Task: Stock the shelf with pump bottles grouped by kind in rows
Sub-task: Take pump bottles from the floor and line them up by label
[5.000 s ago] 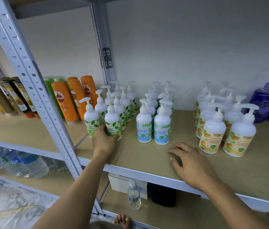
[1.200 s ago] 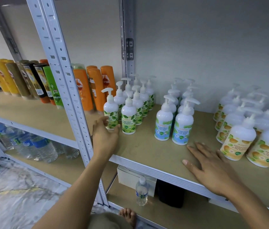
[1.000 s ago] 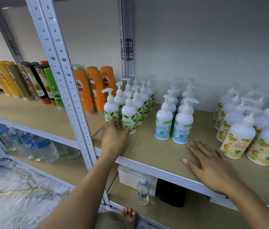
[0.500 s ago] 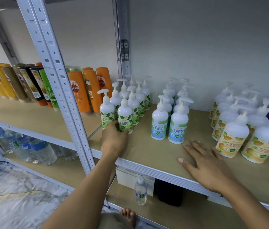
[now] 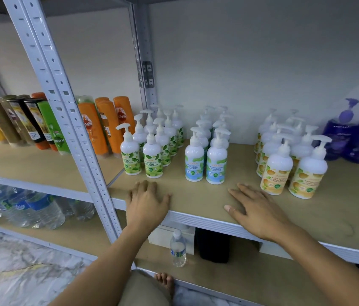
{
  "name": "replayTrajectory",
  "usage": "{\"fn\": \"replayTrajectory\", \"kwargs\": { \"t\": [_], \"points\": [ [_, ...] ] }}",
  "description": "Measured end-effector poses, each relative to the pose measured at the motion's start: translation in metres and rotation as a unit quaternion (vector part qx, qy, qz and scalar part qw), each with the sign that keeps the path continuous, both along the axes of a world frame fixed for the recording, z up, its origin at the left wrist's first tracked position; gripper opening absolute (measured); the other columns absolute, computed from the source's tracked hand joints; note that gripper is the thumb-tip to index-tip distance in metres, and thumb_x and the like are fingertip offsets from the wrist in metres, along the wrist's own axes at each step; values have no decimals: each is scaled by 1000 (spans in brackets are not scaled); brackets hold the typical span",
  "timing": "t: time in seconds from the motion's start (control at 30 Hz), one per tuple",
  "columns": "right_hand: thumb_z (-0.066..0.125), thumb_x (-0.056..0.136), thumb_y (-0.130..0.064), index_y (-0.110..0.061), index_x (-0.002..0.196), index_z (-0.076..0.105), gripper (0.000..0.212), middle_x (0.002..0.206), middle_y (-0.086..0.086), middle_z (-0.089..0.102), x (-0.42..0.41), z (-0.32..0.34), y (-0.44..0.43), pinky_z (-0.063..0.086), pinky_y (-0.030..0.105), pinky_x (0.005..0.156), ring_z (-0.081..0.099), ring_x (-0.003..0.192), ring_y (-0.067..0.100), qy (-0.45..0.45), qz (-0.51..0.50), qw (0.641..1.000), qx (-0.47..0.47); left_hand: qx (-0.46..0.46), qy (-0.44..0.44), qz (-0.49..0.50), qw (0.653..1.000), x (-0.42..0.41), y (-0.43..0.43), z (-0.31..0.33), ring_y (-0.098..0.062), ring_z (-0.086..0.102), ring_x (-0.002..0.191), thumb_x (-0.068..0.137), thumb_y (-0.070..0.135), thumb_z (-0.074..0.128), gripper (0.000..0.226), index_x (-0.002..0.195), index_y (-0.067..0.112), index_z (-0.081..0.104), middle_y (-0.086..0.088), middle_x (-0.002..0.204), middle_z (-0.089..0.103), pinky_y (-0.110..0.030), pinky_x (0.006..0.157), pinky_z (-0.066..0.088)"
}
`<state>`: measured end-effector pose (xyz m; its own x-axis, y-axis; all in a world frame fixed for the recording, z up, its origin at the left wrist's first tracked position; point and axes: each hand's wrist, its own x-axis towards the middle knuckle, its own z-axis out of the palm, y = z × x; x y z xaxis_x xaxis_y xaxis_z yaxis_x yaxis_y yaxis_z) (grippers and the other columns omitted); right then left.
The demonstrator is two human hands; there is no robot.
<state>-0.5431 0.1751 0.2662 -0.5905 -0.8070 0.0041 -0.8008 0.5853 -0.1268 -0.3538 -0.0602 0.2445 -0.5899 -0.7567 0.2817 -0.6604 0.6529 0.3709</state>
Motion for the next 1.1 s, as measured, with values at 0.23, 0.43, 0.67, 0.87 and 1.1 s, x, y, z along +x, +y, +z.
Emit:
{"fn": "replayTrajectory", "kwargs": {
  "t": [0.23,0.43,0.67,0.87,1.1],
  "points": [
    [34,96,-67,-36,155,25,68,165,-2,20,26,11,68,22,41,120,21,150,19,17,-20,999,23,-5,-106,-177,979,15,61,21,-26,24,146,94,64,37,54,143,41,44,10,157,34,-49,116,19],
    [6,78,-77,-35,157,23,90,166,-5,16,70,9,159,21,38,119,17,152,16,3,-52,999,5,-5,-117,-282,952,-1,138,27,-27,26,144,95,59,48,54,145,40,44,8,157,34,-45,117,25],
    [40,98,-59,-34,157,22,67,163,-2,26,129,-63,319,33,35,113,31,146,20,-65,-154,986,-4,-21,-149,-444,883,-29,275,1,-24,28,147,93,58,51,57,146,38,44,5,159,32,-49,119,23],
    [53,96,-51,-28,159,19,75,161,4,30,211,-134,462,37,39,113,36,144,26,-154,-316,936,19,47,-205,-582,785,-34,426,-53,-28,42,137,81,58,47,68,143,32,48,-4,152,42,-48,112,37],
    [66,84,-41,-29,153,33,77,146,2,46,295,-185,572,49,39,96,53,127,30,-218,-456,863,7,95,-326,-695,633,-15,561,-129,-22,41,138,90,45,68,69,151,29,39,-1,151,39,-40,111,38]
  ]
}}
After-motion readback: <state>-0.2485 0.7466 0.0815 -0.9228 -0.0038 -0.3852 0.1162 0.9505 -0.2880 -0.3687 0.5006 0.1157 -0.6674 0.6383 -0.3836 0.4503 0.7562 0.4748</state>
